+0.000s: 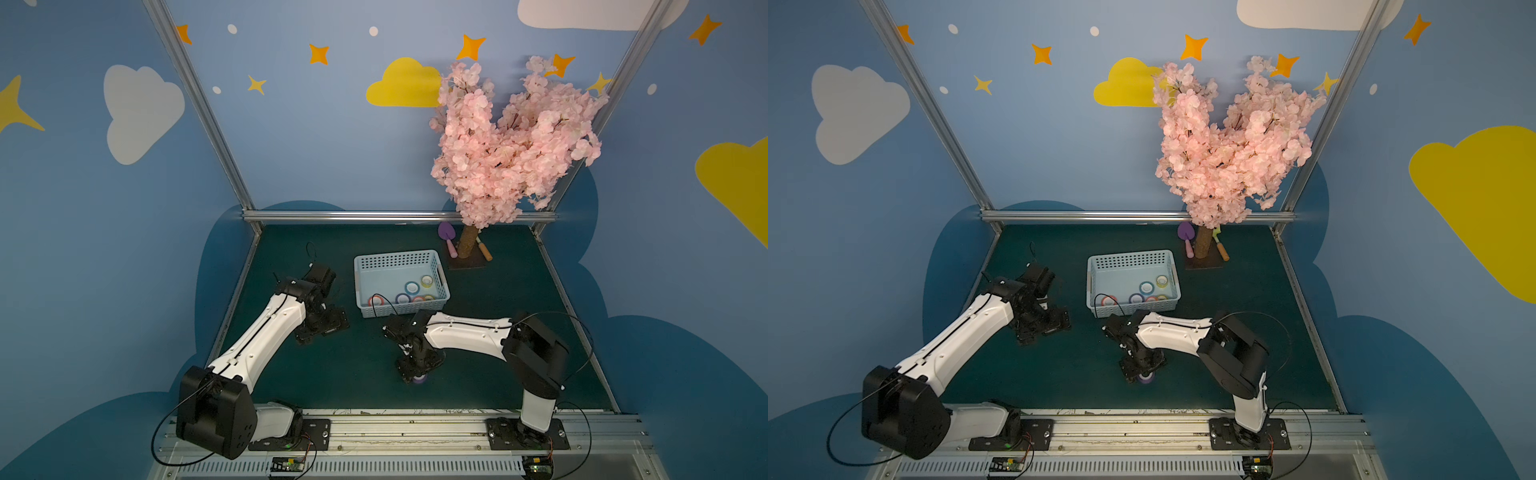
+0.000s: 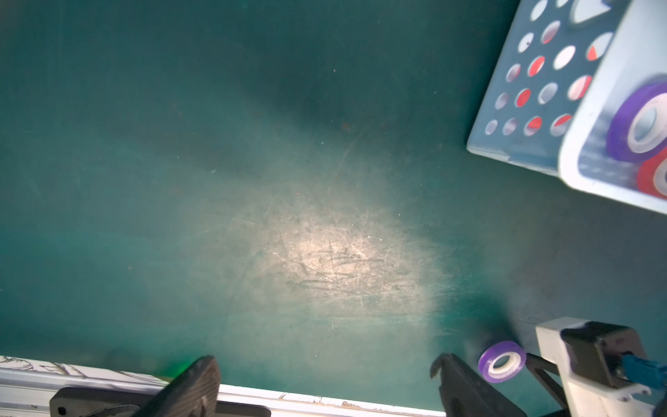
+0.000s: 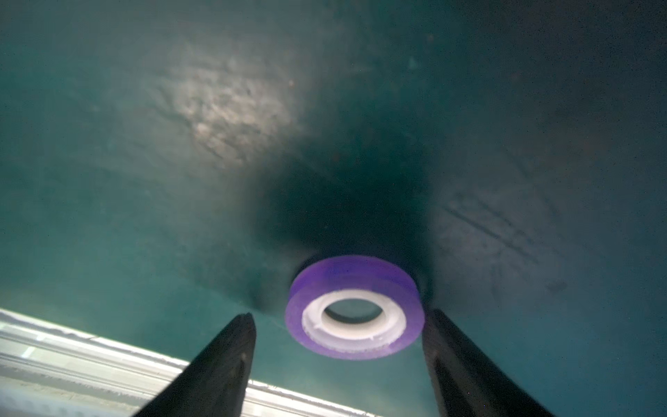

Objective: Put the transparent tape into the storage box
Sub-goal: Pick up the tape at the center of the board.

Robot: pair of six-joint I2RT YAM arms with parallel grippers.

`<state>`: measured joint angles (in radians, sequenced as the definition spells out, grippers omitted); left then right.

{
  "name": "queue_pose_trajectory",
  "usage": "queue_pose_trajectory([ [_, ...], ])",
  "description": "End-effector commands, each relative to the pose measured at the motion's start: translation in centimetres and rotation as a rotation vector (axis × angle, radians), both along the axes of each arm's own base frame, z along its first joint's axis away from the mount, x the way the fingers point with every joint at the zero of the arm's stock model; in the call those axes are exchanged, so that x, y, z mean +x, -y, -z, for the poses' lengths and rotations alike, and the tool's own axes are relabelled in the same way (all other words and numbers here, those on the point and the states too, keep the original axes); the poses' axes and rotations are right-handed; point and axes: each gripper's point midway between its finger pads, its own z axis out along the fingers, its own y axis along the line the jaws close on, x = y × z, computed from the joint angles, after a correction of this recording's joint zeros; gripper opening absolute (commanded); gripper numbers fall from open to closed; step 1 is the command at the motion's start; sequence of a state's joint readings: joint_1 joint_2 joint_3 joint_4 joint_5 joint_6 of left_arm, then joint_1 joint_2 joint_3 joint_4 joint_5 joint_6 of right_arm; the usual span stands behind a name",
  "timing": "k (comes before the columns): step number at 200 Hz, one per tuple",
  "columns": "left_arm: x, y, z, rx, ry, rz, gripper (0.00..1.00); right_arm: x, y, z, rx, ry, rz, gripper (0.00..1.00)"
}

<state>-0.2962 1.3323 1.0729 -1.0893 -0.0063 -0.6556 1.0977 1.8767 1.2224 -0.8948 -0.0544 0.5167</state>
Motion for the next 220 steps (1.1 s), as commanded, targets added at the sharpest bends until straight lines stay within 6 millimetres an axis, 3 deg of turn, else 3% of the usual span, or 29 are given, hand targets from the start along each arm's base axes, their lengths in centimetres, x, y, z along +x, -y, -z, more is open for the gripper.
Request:
queue_pose_trajectory([
  [1,-0.2,0.0,-0.1,-0.012,0.0,-0.011,0.97,-0.3,0.4,0.8,-0.028,-0.015,0.004,0.75],
  [85,-0.5,-0.1,0.2,-0.009,-0.013,-0.052,0.97,-0.6,1.3,1.9,-0.092,-0.032,0.009,0.59],
  [136,-0.8,-0.6,0.5,0.004,-0.03,-0.154,1.0,-0.4,1.6,1.5,-0.097,-0.018,0.017,0.53],
  [179,-1.4,-0.9,0.5,0.013,-0.077,-0.301,1.0,0.2,1.7,-0.5,-0.064,0.008,0.035,0.52],
  [220,-2.0,-1.2,0.5,0.019,-0.118,-0.462,1.0,1.6,2.0,-4.0,-0.013,0.049,0.065,0.52],
])
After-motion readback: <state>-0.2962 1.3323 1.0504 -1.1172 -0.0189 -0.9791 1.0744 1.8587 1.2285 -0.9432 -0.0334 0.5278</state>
